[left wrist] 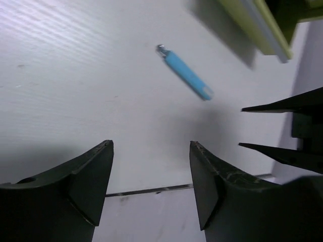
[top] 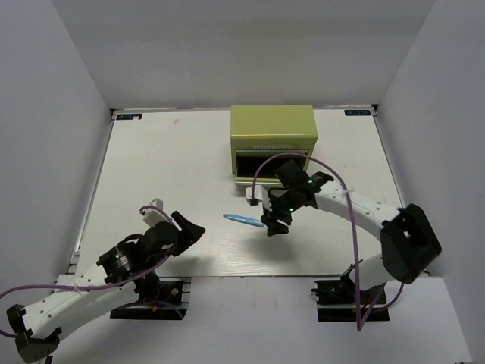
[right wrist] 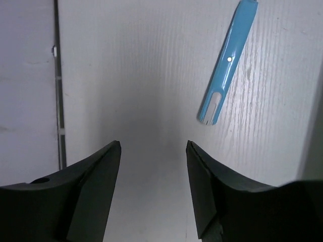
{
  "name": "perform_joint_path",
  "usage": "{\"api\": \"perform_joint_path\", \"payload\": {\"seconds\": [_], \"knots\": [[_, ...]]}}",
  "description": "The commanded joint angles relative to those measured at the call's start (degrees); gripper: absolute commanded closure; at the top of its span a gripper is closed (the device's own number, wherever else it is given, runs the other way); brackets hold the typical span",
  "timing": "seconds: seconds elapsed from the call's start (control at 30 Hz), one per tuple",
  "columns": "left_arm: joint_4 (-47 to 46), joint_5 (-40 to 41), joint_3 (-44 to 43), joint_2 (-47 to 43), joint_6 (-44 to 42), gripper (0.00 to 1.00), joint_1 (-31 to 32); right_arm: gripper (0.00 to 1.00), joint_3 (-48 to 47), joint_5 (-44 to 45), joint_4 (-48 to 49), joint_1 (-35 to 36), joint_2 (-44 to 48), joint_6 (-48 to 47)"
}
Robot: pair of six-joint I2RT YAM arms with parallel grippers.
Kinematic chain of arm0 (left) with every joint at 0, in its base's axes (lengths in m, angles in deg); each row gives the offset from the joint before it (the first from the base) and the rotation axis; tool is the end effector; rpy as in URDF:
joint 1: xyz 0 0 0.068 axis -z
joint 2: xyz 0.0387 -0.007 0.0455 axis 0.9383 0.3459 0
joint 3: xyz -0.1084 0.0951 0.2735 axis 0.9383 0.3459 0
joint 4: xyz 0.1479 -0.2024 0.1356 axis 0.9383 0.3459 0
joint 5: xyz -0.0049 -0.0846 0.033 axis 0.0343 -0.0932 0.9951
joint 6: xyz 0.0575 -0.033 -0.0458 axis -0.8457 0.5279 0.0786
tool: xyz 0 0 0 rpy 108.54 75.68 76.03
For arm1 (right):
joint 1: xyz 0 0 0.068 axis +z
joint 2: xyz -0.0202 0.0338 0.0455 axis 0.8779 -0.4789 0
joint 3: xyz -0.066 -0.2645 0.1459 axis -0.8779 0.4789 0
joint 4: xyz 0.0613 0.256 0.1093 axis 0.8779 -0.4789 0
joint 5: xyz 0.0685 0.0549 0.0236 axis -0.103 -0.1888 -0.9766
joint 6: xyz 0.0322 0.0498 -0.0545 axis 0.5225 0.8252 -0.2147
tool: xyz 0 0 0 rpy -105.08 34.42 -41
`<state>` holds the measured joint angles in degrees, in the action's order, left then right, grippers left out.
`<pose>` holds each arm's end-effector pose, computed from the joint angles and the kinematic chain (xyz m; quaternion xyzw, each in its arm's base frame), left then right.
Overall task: Sort the stationery into containers
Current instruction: Pick up the stationery from the center of the board.
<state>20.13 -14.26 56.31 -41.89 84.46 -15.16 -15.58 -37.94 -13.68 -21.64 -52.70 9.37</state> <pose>0.0894 -0.0782 0.2147 -0.2363 0.8606 -0.2925 0.3435 0.2086 0.2246 0.2281 -0.6739 0.6438 0.2775 0.2329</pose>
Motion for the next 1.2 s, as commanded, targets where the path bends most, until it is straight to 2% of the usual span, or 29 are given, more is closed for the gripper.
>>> {"api": "perform_joint_path", "payload": {"seconds": [0.0, 0.27, 0.53, 0.57, 0.77, 0.9, 0.93, 1.07, 1.17], "knots": [[10.9, 2.9, -2.9, 1.4, 1.1, 0.28, 0.1, 0.38, -4.3, 5.9, 7.1, 3.0, -4.3, 4.9], [14.2, 4.5, -5.7, 3.7, 1.1, 0.27, 0.1, 0.36, -11.2, 17.2, 13.9, 11.5, -16.2, 14.6], [14.2, 4.5, -4.5, 0.5, 1.6, 0.26, 0.1, 0.34, -10.5, 26.3, 17.3, 12.6, -19.8, 16.6], [14.2, 5.0, -4.5, 0.5, 1.6, 0.21, 0.1, 0.34, -10.3, 26.6, 17.3, 12.6, -19.8, 16.8], [13.7, 5.5, -4.5, 1.7, 1.6, 0.19, 0.1, 0.34, -7.8, 30.3, 18.7, 12.8, -20.5, 16.4], [13.2, 5.5, -4.5, 2.8, 1.6, 0.17, 0.1, 0.41, -6.4, 31.1, 19.0, 12.9, -20.6, 16.3], [13.2, 5.5, -4.5, 2.8, 1.6, 0.10, 0.1, 0.43, -5.7, 31.4, 19.4, 13.0, -20.4, 16.3], [13.2, 5.0, -4.5, 2.8, 1.6, 0.09, 0.1, 0.46, -4.0, 32.2, 20.8, 13.4, -20.4, 16.5], [12.6, 5.0, -4.5, 2.2, 1.6, 0.08, 0.1, 0.58, -3.2, 32.0, 21.0, 13.4, -20.5, 16.7]]}}
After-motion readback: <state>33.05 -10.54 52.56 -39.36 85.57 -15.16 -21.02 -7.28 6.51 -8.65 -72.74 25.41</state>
